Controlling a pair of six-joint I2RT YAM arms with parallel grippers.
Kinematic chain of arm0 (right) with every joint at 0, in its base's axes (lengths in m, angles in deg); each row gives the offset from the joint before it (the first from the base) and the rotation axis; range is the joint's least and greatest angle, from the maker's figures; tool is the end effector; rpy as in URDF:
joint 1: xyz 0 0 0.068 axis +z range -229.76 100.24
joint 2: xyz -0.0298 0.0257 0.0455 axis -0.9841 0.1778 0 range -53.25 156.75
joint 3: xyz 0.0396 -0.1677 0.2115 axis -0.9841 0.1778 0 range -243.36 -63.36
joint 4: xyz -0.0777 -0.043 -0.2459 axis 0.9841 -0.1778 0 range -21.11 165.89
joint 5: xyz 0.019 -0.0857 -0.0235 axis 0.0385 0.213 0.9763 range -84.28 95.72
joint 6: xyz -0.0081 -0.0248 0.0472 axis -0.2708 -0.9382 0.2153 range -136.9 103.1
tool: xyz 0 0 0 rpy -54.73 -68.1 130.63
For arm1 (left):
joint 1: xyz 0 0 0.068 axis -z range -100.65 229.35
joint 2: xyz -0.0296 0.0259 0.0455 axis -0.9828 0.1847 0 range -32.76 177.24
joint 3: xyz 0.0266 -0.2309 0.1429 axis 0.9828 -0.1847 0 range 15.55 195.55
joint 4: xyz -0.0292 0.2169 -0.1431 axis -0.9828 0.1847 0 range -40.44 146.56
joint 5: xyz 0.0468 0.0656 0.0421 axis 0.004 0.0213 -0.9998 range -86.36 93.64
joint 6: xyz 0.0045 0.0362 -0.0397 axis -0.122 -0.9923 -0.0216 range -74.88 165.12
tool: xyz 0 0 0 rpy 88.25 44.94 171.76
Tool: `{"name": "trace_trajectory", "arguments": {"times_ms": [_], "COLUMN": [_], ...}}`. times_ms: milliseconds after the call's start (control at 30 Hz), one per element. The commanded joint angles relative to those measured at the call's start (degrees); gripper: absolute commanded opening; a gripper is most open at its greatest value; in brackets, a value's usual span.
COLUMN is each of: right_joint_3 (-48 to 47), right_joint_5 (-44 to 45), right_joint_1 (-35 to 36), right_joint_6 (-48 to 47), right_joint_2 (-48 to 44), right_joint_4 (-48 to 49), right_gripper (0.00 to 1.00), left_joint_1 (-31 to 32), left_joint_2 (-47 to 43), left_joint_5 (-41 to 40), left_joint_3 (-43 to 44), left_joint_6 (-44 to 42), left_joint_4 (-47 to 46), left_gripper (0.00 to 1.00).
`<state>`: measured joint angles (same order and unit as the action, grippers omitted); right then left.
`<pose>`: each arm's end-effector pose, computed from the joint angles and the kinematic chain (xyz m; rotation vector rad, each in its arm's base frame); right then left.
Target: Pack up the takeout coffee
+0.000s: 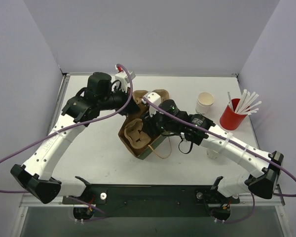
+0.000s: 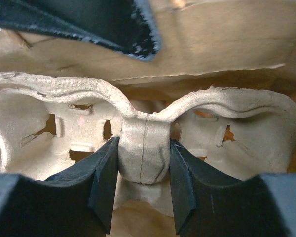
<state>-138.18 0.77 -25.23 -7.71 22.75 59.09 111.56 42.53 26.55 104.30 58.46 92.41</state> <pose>0.1753 0.2513 0.3907 -0.8168 1.7952 0.8286 0.2214 -0.1559 0.4318 0.6040 2.0803 -0.8884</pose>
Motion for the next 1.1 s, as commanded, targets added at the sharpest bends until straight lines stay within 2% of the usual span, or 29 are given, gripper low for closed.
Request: {"name": "trace_trajectory", "arguments": {"times_ms": [0,133,433,533,700,833,967,1067], "right_joint_3": [-3.22,-3.04,-1.46,-1.11,0.03,1.17,2.23,2.84], "right_joint_5": [4.51,8.54,10.14,9.78,8.65,6.80,5.48,3.98], "right_joint_1": [1.72,1.99,2.08,1.99,2.08,1.90,1.99,1.82], "right_joint_6": [-6.37,-8.05,-8.40,-8.23,-7.52,-6.91,-6.99,-7.08], "right_joint_2": [1.51,2.56,5.11,6.87,9.60,10.91,12.32,12.85], "right_joint_4": [-5.35,-7.37,-8.96,-9.22,-9.66,-9.83,-10.27,-10.19], "right_gripper": [0.25,0.25,0.24,0.24,0.22,0.22,0.21,0.21], "left_joint_1": [0.93,1.80,7.77,9.10,10.42,10.42,10.51,10.25], "left_joint_2": [1.88,3.11,5.39,6.27,6.28,7.06,6.89,8.12], "left_joint_5": [1.25,-0.50,-17.89,-20.54,-30.11,-33.54,-33.55,-33.64], "left_joint_3": [2.30,4.32,8.63,7.93,5.56,5.12,3.45,5.28], "left_joint_6": [5.64,5.90,10.81,14.23,17.68,15.50,12.15,10.57], "left_joint_4": [-1.98,0.64,6.71,6.46,6.98,7.77,6.02,6.45], "left_gripper": [0.00,0.00,0.00,0.00,0.00,0.00,0.00,0.00]}}
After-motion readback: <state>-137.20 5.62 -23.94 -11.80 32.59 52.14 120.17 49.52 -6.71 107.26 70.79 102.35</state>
